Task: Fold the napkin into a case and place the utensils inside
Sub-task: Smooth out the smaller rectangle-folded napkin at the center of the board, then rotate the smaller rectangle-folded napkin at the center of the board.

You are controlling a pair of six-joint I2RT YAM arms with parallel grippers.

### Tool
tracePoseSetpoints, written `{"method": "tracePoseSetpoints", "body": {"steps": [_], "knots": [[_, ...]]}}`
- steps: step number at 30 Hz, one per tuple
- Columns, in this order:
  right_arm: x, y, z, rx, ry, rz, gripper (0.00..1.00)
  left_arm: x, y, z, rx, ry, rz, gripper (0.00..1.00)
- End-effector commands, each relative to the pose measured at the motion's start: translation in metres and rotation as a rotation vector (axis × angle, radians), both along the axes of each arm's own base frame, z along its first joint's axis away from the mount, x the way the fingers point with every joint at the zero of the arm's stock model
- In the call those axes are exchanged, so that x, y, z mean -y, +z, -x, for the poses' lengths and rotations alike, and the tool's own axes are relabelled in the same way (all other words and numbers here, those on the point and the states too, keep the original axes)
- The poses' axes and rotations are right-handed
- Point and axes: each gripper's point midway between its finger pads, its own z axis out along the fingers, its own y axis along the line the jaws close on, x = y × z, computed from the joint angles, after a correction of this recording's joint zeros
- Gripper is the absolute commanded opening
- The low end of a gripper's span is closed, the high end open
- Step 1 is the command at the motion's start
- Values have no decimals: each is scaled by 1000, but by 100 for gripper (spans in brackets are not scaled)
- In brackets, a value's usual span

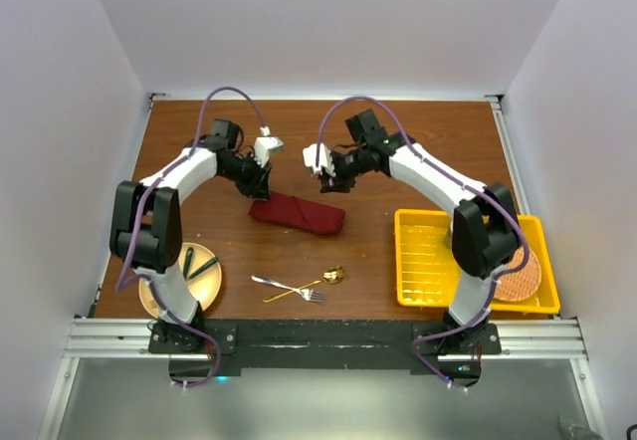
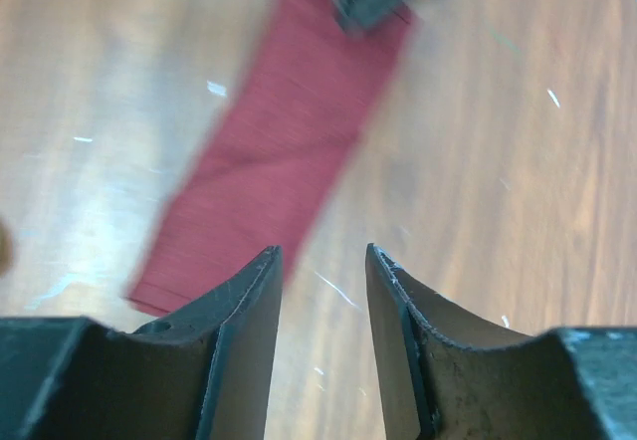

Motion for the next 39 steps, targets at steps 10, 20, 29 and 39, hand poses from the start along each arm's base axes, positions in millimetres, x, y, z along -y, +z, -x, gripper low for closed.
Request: {"method": "tracePoseSetpoints", "body": {"steps": [10, 20, 29, 39], "knots": [[33, -74, 23, -314, -53, 187, 33, -8, 2, 26, -83, 40, 36, 16], [31, -112, 43, -251, -26, 301, 36, -20, -44, 3, -154, 144, -68, 15], [-9, -93, 50, -270, -27, 242, 51, -10, -41, -78, -59, 196, -57, 24], [20, -27, 3, -553, -307, 113, 65, 0, 44, -77, 34, 181, 129, 39]]}}
